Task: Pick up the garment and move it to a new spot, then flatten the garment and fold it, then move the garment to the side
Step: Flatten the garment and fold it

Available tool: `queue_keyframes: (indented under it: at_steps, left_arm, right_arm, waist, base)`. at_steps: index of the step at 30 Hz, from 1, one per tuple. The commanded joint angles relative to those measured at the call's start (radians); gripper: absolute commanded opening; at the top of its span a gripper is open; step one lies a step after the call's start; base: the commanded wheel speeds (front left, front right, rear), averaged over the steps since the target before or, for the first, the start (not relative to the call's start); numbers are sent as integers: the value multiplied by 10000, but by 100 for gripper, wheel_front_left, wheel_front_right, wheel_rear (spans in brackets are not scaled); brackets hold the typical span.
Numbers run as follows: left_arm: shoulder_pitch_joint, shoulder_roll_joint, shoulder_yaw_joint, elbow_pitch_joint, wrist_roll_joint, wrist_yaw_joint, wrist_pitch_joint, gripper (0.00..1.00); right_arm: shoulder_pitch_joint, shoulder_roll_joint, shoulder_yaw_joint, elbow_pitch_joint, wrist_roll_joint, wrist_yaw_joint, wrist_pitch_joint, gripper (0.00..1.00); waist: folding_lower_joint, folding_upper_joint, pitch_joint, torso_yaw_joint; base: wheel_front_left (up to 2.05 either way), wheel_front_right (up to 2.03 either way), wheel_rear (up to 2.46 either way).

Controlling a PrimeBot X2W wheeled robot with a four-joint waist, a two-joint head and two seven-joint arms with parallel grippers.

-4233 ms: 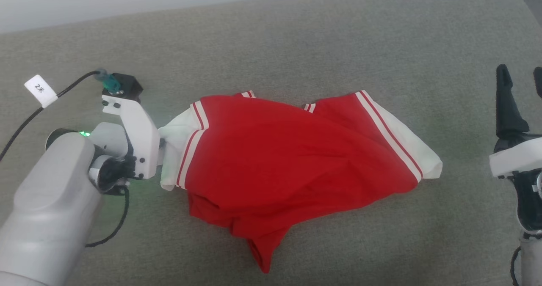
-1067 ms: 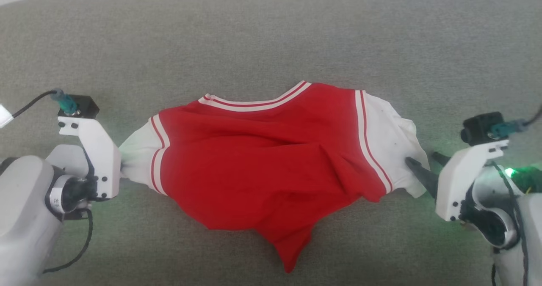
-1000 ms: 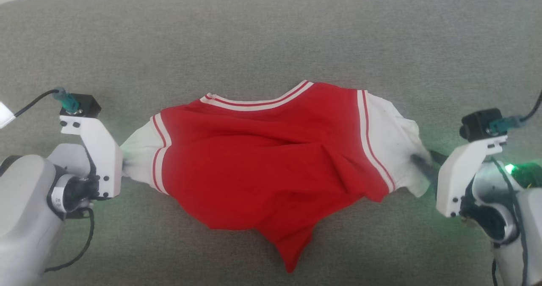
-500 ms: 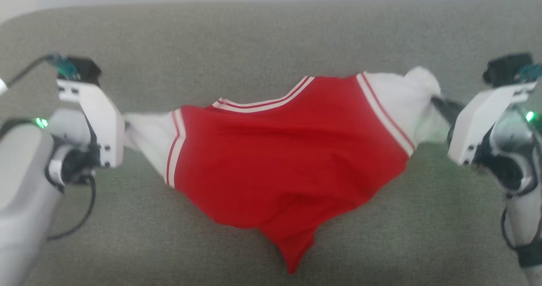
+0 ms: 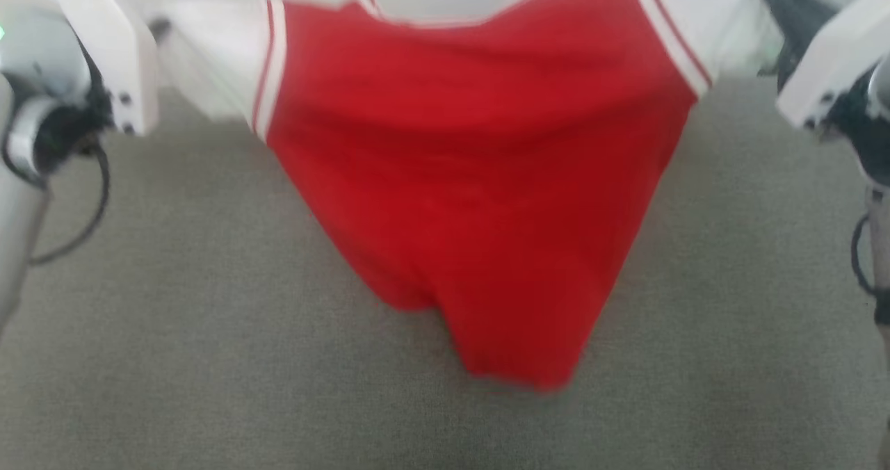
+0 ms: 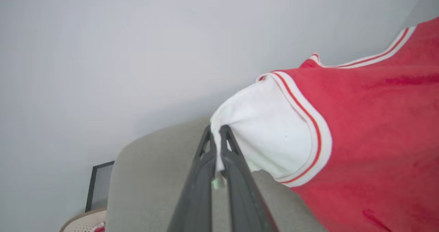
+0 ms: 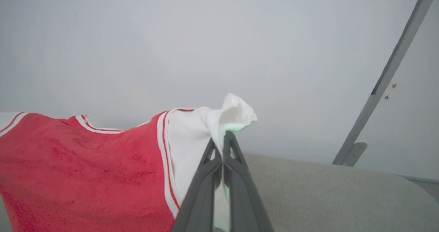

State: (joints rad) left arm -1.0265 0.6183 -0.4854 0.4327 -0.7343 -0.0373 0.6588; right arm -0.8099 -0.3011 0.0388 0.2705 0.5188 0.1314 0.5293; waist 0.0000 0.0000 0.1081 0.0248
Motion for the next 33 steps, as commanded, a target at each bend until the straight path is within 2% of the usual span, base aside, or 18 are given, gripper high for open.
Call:
queue_keyframes:
  at_steps: [1, 10, 16, 25, 29, 33]
  left_arm:
    - [-385, -33, 35, 93, 156, -95, -195, 0]
    - [-2013, -268, -39, 899, 531, -362, -751, 0]
    - [-2691, -440, -135, 1198, 752, -414, -965, 0]
    - [-4126, -960, -252, 1649, 1321, -313, -2040, 0]
    - [-5000, -1327, -333, 2031, 1717, -157, -2749, 0]
    - [-6003, -1675, -397, 2471, 2219, 30, -3832, 0]
  right_arm:
    - [-286, 119, -12, 54, 3, -14, -145, 0]
    - [-1752, 415, 82, 587, -146, -12, -657, 0]
    - [-2458, 420, 206, 1080, -260, -12, -1144, 0]
    - [-4169, -9, 814, 2252, -885, -11, -3065, 0]
    - [-5084, -173, 1246, 3017, -1259, -11, -4259, 0]
    - [-6217, -370, 1554, 3772, -1843, -14, -5930, 0]
  waist:
    - [0, 0, -277, -5]
    - [0, 0, -745, -83]
    - [0, 0, -556, -93]
    - [0, 0, 1232, -84]
    - [0, 0, 2190, -55]
    - [0, 0, 3092, -6]
  base:
    - [0, 0, 0]
    - [0, 0, 0]
    - [0, 0, 0]
    - [0, 0, 0]
    - [0, 0, 0]
    - [0, 0, 0]
